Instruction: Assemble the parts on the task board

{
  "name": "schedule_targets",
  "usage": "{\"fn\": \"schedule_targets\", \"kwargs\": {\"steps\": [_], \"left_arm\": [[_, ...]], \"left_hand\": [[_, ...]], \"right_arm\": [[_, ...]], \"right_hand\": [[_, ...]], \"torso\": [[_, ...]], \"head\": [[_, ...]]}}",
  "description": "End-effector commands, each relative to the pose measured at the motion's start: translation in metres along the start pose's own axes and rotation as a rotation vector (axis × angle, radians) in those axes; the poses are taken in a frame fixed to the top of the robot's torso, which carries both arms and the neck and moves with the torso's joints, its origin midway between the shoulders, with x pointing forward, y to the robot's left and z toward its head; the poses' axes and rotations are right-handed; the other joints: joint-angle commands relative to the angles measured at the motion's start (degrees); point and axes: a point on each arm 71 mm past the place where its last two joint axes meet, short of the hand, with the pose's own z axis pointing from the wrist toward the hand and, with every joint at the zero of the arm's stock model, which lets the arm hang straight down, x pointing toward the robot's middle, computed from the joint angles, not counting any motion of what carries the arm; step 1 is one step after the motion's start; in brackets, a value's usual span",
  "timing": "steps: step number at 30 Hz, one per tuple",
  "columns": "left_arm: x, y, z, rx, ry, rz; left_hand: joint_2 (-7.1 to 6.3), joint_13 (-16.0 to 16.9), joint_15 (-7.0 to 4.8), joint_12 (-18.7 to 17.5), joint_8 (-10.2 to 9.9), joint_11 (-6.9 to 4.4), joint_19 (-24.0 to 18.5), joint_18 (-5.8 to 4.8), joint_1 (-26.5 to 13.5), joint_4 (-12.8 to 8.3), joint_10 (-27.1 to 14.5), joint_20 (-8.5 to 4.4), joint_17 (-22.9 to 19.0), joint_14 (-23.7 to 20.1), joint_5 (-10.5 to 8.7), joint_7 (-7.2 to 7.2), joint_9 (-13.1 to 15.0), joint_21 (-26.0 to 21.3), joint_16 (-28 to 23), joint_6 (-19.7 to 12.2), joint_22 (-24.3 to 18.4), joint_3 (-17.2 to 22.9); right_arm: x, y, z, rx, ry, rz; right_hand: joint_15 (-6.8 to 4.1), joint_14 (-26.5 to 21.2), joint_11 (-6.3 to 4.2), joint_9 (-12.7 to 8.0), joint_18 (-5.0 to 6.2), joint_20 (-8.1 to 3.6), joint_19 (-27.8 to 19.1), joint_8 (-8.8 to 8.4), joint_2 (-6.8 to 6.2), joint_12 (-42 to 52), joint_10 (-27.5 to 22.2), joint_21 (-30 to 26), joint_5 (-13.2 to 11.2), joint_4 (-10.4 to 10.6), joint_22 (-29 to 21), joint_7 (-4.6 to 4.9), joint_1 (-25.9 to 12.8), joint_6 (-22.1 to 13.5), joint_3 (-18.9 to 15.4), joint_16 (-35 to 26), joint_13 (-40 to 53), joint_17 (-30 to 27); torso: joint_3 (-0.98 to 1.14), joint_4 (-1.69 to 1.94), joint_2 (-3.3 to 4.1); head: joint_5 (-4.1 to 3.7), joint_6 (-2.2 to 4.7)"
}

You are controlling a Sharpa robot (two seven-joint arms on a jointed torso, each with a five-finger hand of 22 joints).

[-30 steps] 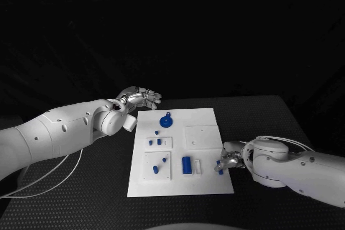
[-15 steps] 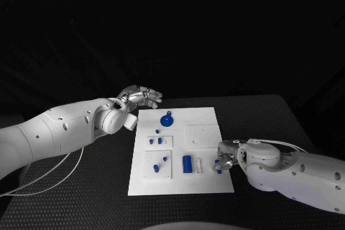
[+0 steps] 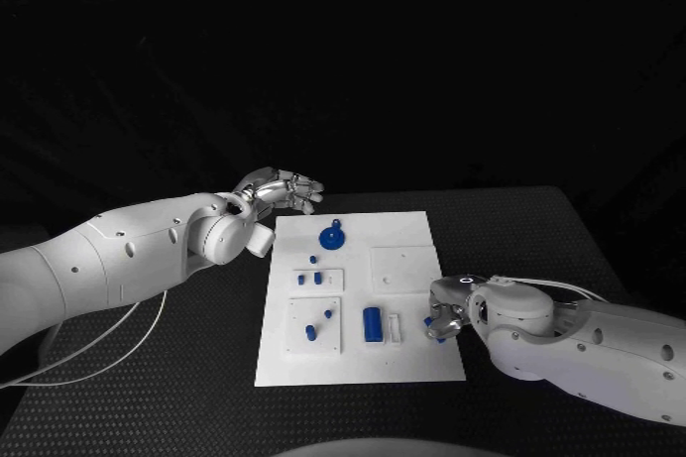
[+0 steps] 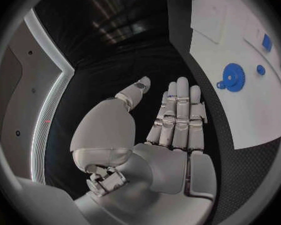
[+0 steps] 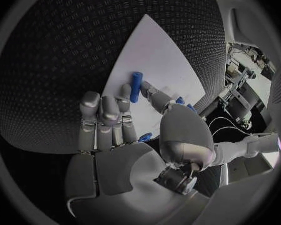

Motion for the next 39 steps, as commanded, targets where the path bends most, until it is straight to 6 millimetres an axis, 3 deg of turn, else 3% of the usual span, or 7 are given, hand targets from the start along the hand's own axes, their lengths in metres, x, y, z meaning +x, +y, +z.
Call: {"fn": "schedule_targets", "kwargs": {"steps": [1,5,10,19,39], "left_arm": [[0.003,-0.001,0.0,0.008,0.019,-0.001],[0.002,-0.001,0.0,0.007,0.018,0.0],[0.002,-0.001,0.0,0.006,0.018,0.0],[0.003,-0.001,0.001,0.006,0.022,0.0],[0.005,-0.002,0.001,0.007,0.027,0.0]], "left_hand": [[0.03,-0.05,0.45,0.14,0.11,-0.02,0.04,0.07,-0.64,0.36,-0.39,0.38,0.07,0.12,-0.24,-0.15,-0.01,-0.32,-0.39,-0.41,1.24,-0.04],[0.04,-0.04,0.45,0.14,0.11,-0.02,0.04,0.07,-0.64,0.37,-0.39,0.38,0.08,0.12,-0.24,-0.15,-0.01,-0.32,-0.4,-0.42,1.24,-0.03],[0.04,-0.04,0.45,0.14,0.11,-0.02,0.04,0.07,-0.63,0.37,-0.39,0.38,0.09,0.12,-0.24,-0.15,-0.01,-0.32,-0.4,-0.42,1.24,-0.03],[0.04,-0.04,0.45,0.15,0.12,-0.02,0.04,0.08,-0.59,0.36,-0.39,0.38,0.12,0.13,-0.22,-0.15,-0.01,-0.33,-0.42,-0.43,1.25,-0.02],[0.01,-0.03,0.45,0.15,0.14,-0.02,0.04,0.08,-0.56,0.38,-0.39,0.38,0.19,0.13,-0.23,-0.15,0.0,-0.35,-0.46,-0.44,1.25,-0.04]], "right_arm": [[0.013,-0.002,0.001,0.004,0.051,0.037],[0.016,-0.004,0.0,0.003,0.087,0.17],[0.017,-0.006,-0.003,0.008,0.122,0.35],[0.0,0.001,-0.005,-0.001,0.079,0.584],[-0.003,0.024,0.004,-0.03,0.118,0.592]], "right_hand": [[0.62,-0.02,0.36,-15.56,1.17,0.2,-0.15,-3.09,1.94,-0.14,0.05,0.3,0.6,-0.83,-0.01,1.3,2.23,-0.68,1.37,0.11,0.06,-0.12],[0.74,0.03,0.32,-16.02,1.17,0.67,-0.18,-3.5,3.89,-0.14,0.29,0.31,0.38,-0.08,-0.05,1.25,1.9,0.08,3.11,0.12,0.01,-0.26],[0.71,0.13,0.26,-16.26,1.17,0.88,-0.02,-3.68,3.93,-0.08,0.51,0.47,0.46,0.29,-0.02,1.14,0.55,0.6,3.36,0.16,0.02,-0.35],[0.41,0.24,0.07,-16.7,1.17,0.8,0.4,-4.07,3.34,-0.01,0.71,0.72,0.56,0.25,-0.08,0.99,-1.73,1.31,2.93,0.24,0.08,-0.51],[0.12,0.23,-0.02,-17.09,1.17,0.49,0.66,-4.54,2.81,-0.05,0.6,0.66,0.47,0.54,-0.32,0.92,-3.61,1.6,2.11,0.21,0.19,-0.71]], "torso": [[-0.03,0.07,0.01],[-0.02,0.05,0.03],[-0.03,0.06,0.03],[-0.05,0.05,0.04],[-0.05,0.07,0.06]], "head": [[0.01,0.01],[0.11,0.0],[0.2,-0.07],[0.21,-0.02],[0.3,-0.08]]}}
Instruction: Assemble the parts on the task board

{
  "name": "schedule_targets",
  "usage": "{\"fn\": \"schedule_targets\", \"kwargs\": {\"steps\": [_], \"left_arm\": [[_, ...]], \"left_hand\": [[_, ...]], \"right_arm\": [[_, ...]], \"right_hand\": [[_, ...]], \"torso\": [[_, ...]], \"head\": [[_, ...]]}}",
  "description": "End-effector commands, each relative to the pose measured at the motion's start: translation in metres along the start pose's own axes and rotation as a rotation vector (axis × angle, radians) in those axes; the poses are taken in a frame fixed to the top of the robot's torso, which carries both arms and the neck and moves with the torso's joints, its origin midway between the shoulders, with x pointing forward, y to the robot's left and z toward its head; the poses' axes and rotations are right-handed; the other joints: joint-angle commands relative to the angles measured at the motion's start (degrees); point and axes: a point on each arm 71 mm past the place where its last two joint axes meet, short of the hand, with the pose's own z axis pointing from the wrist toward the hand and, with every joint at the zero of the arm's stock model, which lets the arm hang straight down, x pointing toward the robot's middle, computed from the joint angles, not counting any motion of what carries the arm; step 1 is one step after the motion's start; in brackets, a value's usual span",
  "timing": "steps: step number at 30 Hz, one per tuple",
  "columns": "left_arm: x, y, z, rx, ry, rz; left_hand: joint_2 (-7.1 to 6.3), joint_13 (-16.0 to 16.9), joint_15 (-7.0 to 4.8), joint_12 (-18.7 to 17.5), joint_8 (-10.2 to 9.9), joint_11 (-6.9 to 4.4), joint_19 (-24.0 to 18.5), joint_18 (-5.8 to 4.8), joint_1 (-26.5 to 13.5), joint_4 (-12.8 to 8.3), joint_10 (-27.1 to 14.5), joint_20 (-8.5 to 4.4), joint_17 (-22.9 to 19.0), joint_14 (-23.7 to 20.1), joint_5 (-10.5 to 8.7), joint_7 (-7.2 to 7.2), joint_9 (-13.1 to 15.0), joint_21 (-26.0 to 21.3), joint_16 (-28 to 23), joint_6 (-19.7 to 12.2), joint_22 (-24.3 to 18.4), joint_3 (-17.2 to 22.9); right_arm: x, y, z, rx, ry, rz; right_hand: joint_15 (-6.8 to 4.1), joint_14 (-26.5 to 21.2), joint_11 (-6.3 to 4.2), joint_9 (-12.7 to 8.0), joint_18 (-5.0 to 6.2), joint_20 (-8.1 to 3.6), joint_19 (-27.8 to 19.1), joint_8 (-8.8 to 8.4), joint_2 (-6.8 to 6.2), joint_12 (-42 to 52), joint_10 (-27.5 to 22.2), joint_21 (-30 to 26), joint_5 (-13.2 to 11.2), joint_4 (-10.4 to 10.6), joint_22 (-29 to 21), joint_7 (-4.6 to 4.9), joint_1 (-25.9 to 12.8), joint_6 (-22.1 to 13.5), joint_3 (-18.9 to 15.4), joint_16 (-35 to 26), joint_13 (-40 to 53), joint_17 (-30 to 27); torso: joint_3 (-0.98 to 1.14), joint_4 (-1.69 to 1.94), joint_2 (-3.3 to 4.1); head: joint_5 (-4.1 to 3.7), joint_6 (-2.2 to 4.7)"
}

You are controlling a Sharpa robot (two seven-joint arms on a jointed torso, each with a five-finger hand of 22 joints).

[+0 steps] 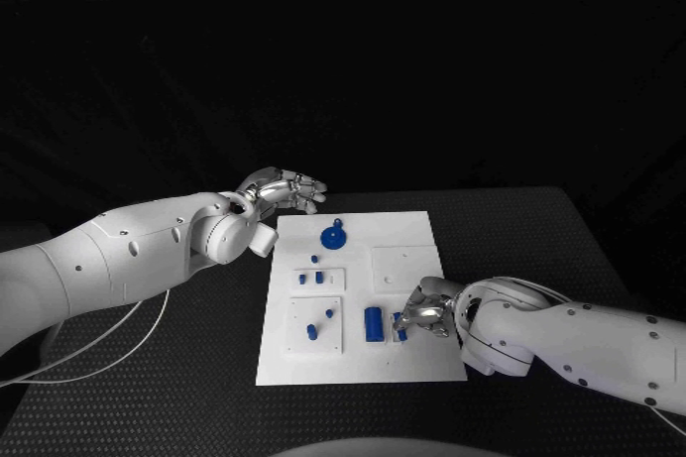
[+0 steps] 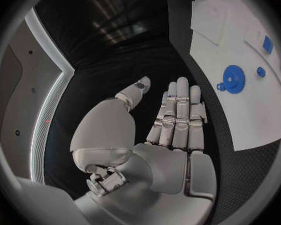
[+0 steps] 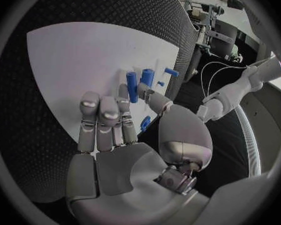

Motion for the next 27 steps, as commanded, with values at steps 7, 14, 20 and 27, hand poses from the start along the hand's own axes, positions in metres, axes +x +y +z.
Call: {"fn": "schedule_targets", "kwargs": {"steps": [7,14,20,27], "left_arm": [[0.0034,-0.0015,0.0006,0.008,0.022,0.0],[0.0037,-0.0015,0.0005,0.008,0.023,-0.001],[0.0027,-0.0013,0.0,0.006,0.021,0.0],[0.003,-0.0013,0.0,0.006,0.023,-0.001]], "left_hand": [[0.0,-0.03,0.45,0.15,0.15,-0.02,0.03,0.08,-0.56,0.38,-0.4,0.38,0.12,0.13,-0.23,-0.15,0.0,-0.36,-0.26,-0.45,1.24,-0.07],[0.0,-0.03,0.46,0.15,0.16,-0.02,0.03,0.07,-0.56,0.39,-0.4,0.38,0.14,0.13,-0.23,-0.15,0.0,-0.37,-0.28,-0.45,1.24,-0.08],[-0.02,-0.03,0.46,0.15,0.17,-0.02,0.03,0.07,-0.57,0.41,-0.4,0.39,0.16,0.12,-0.23,-0.15,0.0,-0.37,-0.3,-0.45,1.24,-0.09],[-0.03,-0.03,0.46,0.15,0.18,-0.02,0.03,0.07,-0.59,0.44,-0.41,0.39,0.19,0.12,-0.24,-0.15,0.0,-0.38,-0.32,-0.46,1.24,-0.1]], "right_arm": [[0.0007,0.0021,0.0039,0.005,0.007,-0.008],[0.0017,0.0027,0.0054,0.008,0.018,-0.032],[0.0022,0.0006,0.0042,0.014,0.025,-0.039],[0.0023,-0.0007,0.003,0.017,0.022,-0.043]], "right_hand": [[-0.46,0.04,-0.01,-0.19,1.22,-0.1,0.52,-0.39,-0.25,-0.01,0.06,0.27,-0.49,0.26,-0.15,0.0,-1.39,0.35,-0.79,0.21,0.15,-0.12],[-0.5,0.02,-0.04,-0.24,1.22,-0.15,0.53,-0.46,-0.45,0.01,0.02,0.26,-0.55,0.44,-0.2,-0.03,-1.9,0.43,-1.07,0.22,0.21,-0.14],[-0.53,0.0,-0.06,-0.27,1.22,-0.18,0.52,-0.5,-0.53,0.02,-0.02,0.25,-0.58,0.57,-0.22,-0.05,-2.23,0.48,-1.25,0.24,0.25,-0.16],[-0.55,0.0,-0.07,-0.28,1.22,-0.2,0.52,-0.51,-0.55,0.03,-0.03,0.25,-0.57,0.58,-0.23,-0.06,-2.29,0.5,-1.29,0.24,0.27,-0.16]], "torso": [[0.06,0.0,-0.01],[0.09,-0.04,0.01],[0.08,-0.07,-0.01],[0.09,-0.07,-0.02]], "head": [[0.27,-0.18],[0.43,-0.27],[0.52,-0.41],[0.66,-0.43]]}}
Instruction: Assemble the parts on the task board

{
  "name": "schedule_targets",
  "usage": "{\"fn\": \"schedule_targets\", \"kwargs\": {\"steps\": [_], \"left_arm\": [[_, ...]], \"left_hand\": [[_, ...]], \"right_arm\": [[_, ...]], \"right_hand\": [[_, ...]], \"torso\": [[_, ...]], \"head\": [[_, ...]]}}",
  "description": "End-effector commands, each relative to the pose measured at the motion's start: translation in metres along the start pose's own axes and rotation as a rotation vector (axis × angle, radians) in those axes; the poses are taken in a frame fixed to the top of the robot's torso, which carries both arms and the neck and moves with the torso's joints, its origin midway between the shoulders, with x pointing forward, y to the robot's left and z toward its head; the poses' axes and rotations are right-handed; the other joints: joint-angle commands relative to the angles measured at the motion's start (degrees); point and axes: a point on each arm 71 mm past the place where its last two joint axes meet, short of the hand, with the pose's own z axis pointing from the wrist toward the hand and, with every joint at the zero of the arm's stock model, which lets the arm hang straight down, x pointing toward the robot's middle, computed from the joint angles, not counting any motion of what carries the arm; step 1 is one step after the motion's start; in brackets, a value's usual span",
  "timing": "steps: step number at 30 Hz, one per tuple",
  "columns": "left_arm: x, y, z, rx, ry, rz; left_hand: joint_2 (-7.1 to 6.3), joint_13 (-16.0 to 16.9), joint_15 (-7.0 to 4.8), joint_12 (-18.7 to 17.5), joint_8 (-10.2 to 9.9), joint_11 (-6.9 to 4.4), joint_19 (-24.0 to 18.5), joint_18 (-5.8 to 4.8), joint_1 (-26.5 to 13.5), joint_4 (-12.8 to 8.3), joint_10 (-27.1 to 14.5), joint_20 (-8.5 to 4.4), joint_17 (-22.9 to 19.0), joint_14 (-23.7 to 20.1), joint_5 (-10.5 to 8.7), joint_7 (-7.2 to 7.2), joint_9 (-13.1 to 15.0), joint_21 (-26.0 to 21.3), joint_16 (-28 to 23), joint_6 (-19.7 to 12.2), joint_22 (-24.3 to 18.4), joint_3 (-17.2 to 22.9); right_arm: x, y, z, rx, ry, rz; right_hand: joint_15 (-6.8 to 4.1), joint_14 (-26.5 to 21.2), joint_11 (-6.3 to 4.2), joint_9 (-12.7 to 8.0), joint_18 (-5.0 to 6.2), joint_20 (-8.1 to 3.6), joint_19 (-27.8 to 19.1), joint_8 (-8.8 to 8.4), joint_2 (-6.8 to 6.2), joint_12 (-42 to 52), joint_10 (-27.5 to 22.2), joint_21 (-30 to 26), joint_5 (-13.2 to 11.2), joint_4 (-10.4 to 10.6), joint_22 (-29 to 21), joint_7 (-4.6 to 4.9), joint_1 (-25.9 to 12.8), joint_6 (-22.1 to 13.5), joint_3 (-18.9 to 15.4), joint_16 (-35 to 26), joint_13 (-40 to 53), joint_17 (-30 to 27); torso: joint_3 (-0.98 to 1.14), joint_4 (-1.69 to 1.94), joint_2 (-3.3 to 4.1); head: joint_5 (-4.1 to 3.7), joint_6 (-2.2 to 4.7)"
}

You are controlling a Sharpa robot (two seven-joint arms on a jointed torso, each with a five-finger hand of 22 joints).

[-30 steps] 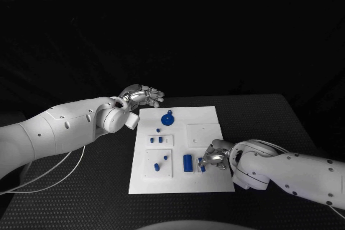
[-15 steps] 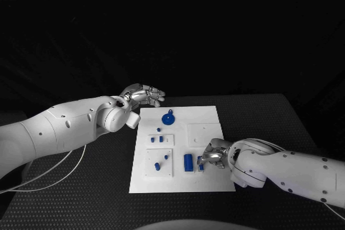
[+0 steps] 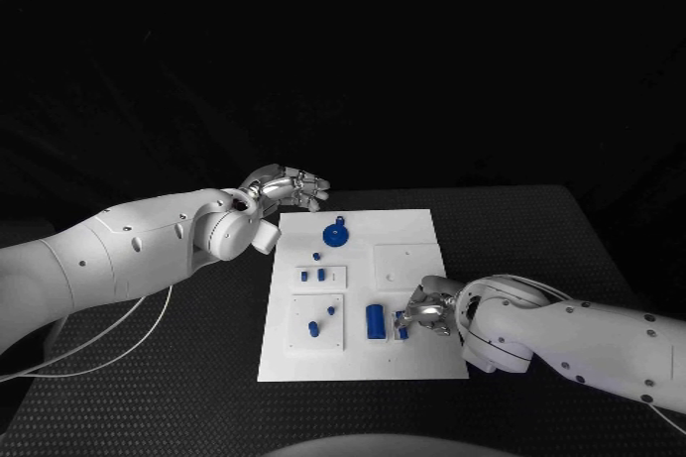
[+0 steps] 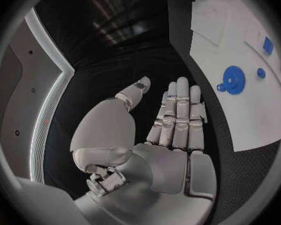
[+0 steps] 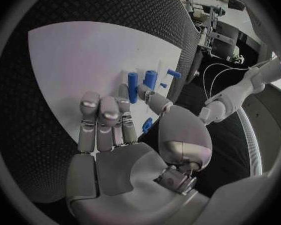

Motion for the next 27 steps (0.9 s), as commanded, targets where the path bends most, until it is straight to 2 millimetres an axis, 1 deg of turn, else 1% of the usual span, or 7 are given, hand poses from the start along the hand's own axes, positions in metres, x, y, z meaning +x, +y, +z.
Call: {"fn": "schedule_targets", "kwargs": {"steps": [1,6,18,27], "left_arm": [[0.0024,-0.0014,0.0003,0.008,0.019,0.0],[0.0015,-0.0012,-0.0001,0.007,0.017,0.0],[0.0024,-0.0013,0.0001,0.007,0.02,0.0],[0.0025,-0.0014,0.0001,0.007,0.02,0.0]], "left_hand": [[-0.03,-0.03,0.46,0.15,0.18,-0.02,0.02,0.07,-0.59,0.29,-0.41,0.39,0.09,0.12,-0.24,0.0,0.0,-0.38,-0.32,-0.31,1.26,0.05],[-0.04,-0.03,0.46,0.15,0.18,-0.02,0.02,0.07,-0.58,0.3,-0.41,0.39,0.11,0.12,-0.24,0.0,0.0,-0.39,-0.34,-0.31,1.26,0.05],[-0.04,-0.02,0.47,0.15,0.2,-0.02,0.02,0.06,-0.6,0.34,-0.41,0.4,0.14,0.12,-0.24,0.0,0.0,-0.41,-0.36,-0.32,1.26,0.04],[-0.05,-0.02,0.47,0.15,0.2,-0.02,0.02,0.06,-0.63,0.39,-0.41,0.4,0.17,0.12,-0.24,0.0,0.0,-0.42,-0.39,-0.32,1.26,0.03]], "right_arm": [[0.0008,-0.001,-0.0007,0.002,0.007,-0.023],[0.0,-0.0028,-0.0014,0.005,0.002,-0.022],[0.0004,-0.0001,0.0011,0.0,0.005,-0.024],[0.0018,0.0003,0.0022,0.006,0.024,-0.036]], "right_hand": [[-0.57,-0.03,-0.09,0.07,1.18,-0.1,0.23,0.33,-0.02,0.04,-0.01,0.26,-0.29,-0.05,-0.06,0.02,-0.43,0.44,-0.33,0.24,0.06,-0.05],[-0.58,-0.03,-0.1,0.07,1.18,-0.11,0.24,0.33,0.0,0.05,-0.01,0.26,-0.29,-0.06,-0.06,0.01,-0.44,0.47,-0.33,0.24,0.07,-0.05],[-0.62,-0.04,-0.13,0.06,1.18,-0.15,0.24,0.33,-0.14,0.08,-0.01,0.27,-0.31,-0.05,-0.08,-0.02,-0.59,0.56,-0.44,0.25,0.12,-0.06],[-0.67,-0.07,-0.16,0.01,1.18,-0.19,0.24,0.26,-0.69,0.11,-0.05,0.26,-0.33,0.04,-0.11,-0.05,-0.94,0.62,-0.69,0.27,0.2,-0.08]], "torso": [[0.0,0.0,-0.01],[-0.01,0.0,0.0],[-0.01,0.04,-0.01],[-0.04,0.04,0.0]], "head": [[0.09,-0.01],[0.13,-0.06],[0.25,-0.01],[0.4,-0.19]]}}
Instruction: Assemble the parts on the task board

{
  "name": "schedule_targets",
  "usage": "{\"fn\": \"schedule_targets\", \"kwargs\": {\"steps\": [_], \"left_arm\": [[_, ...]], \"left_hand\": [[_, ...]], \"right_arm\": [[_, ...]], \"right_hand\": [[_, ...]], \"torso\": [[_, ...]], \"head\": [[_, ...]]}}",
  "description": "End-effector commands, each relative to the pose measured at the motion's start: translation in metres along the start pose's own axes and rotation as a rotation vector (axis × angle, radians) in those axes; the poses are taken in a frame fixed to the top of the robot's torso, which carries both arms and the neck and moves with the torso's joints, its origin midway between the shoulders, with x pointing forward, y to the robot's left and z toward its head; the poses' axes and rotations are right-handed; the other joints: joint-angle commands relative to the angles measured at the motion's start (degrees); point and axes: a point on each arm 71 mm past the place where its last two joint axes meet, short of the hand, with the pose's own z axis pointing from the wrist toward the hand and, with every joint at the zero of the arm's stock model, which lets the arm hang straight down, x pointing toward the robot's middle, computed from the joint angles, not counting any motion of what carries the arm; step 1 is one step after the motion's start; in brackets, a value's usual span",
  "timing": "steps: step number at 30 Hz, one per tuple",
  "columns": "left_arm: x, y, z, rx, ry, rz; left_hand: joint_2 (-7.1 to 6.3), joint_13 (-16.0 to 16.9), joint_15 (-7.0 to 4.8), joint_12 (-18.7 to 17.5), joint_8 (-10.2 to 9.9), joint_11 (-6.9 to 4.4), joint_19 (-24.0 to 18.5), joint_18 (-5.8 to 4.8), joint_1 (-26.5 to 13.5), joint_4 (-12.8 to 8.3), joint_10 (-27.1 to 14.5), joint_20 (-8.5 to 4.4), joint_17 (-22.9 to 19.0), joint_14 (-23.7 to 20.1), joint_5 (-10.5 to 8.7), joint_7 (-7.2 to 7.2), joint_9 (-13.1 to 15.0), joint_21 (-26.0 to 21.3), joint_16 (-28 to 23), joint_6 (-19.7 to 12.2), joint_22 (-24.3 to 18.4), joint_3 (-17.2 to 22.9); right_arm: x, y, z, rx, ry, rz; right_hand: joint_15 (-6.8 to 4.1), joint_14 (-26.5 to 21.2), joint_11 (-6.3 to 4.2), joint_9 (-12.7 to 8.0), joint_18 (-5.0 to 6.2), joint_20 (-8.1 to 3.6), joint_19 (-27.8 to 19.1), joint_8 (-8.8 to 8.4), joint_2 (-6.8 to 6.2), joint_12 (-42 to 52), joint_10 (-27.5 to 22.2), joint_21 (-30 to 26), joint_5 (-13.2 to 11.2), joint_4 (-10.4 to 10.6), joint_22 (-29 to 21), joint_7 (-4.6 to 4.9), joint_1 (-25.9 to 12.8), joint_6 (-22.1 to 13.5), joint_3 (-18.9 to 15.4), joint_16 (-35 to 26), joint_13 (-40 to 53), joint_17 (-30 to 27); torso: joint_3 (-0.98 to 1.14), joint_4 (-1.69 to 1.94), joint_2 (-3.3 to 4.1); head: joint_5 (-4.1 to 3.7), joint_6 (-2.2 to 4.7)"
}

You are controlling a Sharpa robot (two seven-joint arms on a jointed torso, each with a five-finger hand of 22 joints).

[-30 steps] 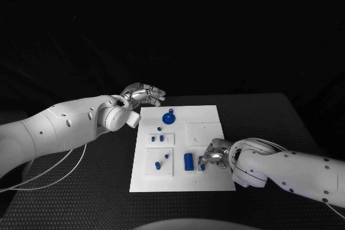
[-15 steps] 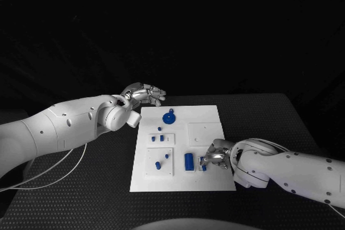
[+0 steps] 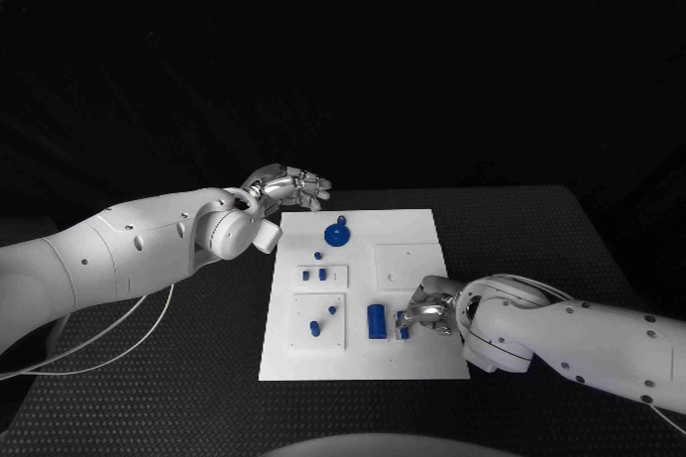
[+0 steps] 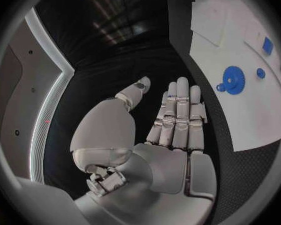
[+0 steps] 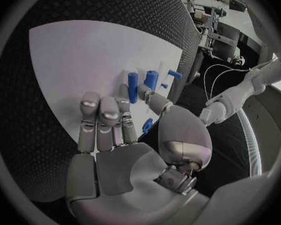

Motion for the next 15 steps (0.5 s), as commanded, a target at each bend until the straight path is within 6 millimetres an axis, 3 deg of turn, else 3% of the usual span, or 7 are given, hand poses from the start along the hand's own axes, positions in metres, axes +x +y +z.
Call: {"fn": "schedule_targets", "kwargs": {"steps": [1,15], "left_arm": [[0.0022,-0.0015,0.0003,0.008,0.017,0.0],[0.0025,-0.0015,0.0004,0.009,0.019,0.0]], "left_hand": [[-0.05,-0.02,0.47,0.16,0.21,-0.02,0.02,0.06,-0.63,0.4,-0.41,0.4,0.08,0.12,-0.24,-0.01,0.0,-0.19,-0.39,-0.33,1.22,0.03],[-0.04,-0.02,0.47,0.16,0.22,-0.02,0.02,0.06,-0.68,0.47,-0.41,0.4,0.11,0.13,-0.24,-0.01,0.0,-0.2,-0.42,-0.33,1.22,0.02]], "right_arm": [[0.0022,0.0,0.0006,0.003,0.025,-0.024],[0.0036,0.0015,0.0006,-0.002,0.029,-0.025]], "right_hand": [[-0.53,0.06,-0.18,0.02,1.17,-0.22,0.25,0.23,-0.34,0.1,-0.05,0.26,-0.34,0.07,-0.08,0.04,-0.55,0.52,-0.43,0.26,0.07,-0.09],[-0.52,-0.04,-0.13,-0.05,1.17,-0.29,0.18,0.05,-1.2,0.04,-0.25,0.19,-0.37,0.37,-0.15,0.09,-0.96,0.41,-0.75,0.23,0.15,-0.13]], "torso": [[0.0,0.01,-0.01],[0.01,0.0,-0.01]], "head": [[0.1,-0.12],[0.17,-0.28]]}}
